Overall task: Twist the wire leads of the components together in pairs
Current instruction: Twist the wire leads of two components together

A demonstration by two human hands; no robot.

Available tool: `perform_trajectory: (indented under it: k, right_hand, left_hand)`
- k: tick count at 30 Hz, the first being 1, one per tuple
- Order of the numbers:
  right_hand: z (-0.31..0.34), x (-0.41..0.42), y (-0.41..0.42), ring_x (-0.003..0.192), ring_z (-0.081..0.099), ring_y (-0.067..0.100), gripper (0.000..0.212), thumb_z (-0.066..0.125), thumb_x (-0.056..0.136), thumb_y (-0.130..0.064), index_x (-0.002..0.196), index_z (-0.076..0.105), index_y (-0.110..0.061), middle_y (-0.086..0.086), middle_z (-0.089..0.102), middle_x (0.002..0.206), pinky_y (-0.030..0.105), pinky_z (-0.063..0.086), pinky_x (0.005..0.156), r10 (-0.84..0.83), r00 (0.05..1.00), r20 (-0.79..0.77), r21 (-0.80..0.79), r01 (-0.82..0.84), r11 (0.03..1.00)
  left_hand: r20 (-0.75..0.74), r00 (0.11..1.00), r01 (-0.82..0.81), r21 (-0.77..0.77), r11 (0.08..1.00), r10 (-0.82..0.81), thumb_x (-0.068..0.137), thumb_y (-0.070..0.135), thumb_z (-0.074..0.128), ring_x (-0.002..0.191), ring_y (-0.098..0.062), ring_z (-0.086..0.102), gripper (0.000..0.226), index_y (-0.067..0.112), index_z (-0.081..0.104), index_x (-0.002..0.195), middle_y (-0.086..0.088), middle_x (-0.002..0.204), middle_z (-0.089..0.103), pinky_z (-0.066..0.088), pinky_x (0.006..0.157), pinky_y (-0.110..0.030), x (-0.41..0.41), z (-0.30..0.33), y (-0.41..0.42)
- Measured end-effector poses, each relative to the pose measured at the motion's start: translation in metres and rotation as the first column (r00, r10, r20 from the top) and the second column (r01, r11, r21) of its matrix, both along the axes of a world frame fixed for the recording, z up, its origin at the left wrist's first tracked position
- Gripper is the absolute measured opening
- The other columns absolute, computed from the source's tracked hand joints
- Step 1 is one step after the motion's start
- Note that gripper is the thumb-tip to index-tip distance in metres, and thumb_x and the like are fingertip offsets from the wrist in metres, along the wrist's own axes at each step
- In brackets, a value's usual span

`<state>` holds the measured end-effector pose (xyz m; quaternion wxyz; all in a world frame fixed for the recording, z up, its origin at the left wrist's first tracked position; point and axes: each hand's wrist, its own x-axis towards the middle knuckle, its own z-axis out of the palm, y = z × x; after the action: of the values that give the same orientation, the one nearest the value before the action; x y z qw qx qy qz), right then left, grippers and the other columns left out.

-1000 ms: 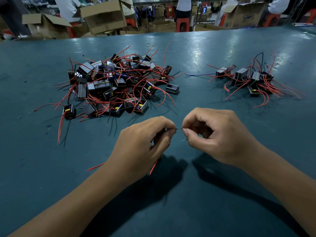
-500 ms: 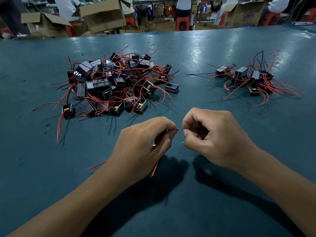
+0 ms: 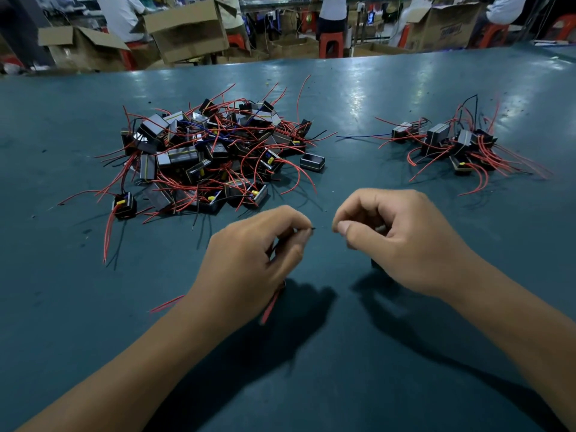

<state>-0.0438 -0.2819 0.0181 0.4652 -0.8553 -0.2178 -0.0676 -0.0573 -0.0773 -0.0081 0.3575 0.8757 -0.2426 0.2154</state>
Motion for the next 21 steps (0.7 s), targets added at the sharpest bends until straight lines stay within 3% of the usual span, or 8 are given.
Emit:
perform_trajectory:
  k: [4, 13, 18, 21]
  right_hand:
    - [0.0016, -0.0018, 0.0044, 0.045, 0.048, -0.001, 0.015, 0.067, 0.090, -0.012, 0.075, 0.068, -0.011, -0.007, 0.060, 0.056, 0.007, 0.034, 0.048, 0.077, 0.987, -0.141, 0.141, -0.057, 0.988]
    - [0.0042, -0.0043, 0.0088, 0.042, 0.038, 0.002, 0.028, 0.059, 0.088, 0.000, 0.065, 0.061, -0.016, -0.007, 0.049, 0.051, 0.010, 0.028, 0.042, 0.179, 0.893, -0.414, 0.342, -0.030, 0.939]
    - [0.0035, -0.0057, 0.0083, 0.042, 0.036, 0.000, 0.025, 0.057, 0.089, 0.006, 0.071, 0.059, -0.010, -0.013, 0.046, 0.049, 0.008, 0.029, 0.044, 0.214, 0.928, -0.304, 0.309, -0.116, 0.944]
    - [0.0017, -0.0063, 0.0072, 0.045, 0.036, 0.000, 0.020, 0.064, 0.085, 0.002, 0.072, 0.059, -0.012, -0.012, 0.046, 0.051, 0.010, 0.030, 0.046, 0.186, 0.969, -0.165, 0.212, -0.150, 0.966]
  left_hand:
    - [0.029, 0.999, 0.012, 0.027, 1.000, -0.013, 0.096, 0.024, 0.060, 0.061, 0.001, 0.046, 0.007, 0.026, 0.065, 0.092, 0.021, 0.071, 0.052, 0.042, 0.056, -0.029, -0.0016, -0.0002, -0.0003]
    - [0.060, 0.998, 0.026, 0.041, 0.999, -0.029, 0.096, 0.025, 0.058, 0.065, 0.004, 0.047, 0.010, 0.024, 0.068, 0.094, 0.015, 0.077, 0.058, 0.041, 0.057, -0.027, -0.0052, 0.0025, -0.0028]
    - [0.048, 0.997, 0.060, 0.020, 0.998, -0.060, 0.095, 0.022, 0.060, 0.075, -0.007, 0.056, 0.010, 0.019, 0.069, 0.093, 0.013, 0.081, 0.059, 0.046, 0.064, -0.035, -0.0064, 0.0052, -0.0059]
    - [0.028, 0.997, 0.071, -0.014, 0.997, -0.071, 0.090, 0.013, 0.065, 0.070, -0.001, 0.051, 0.006, 0.017, 0.069, 0.086, 0.017, 0.076, 0.055, 0.038, 0.063, -0.023, -0.0075, 0.0072, -0.0069]
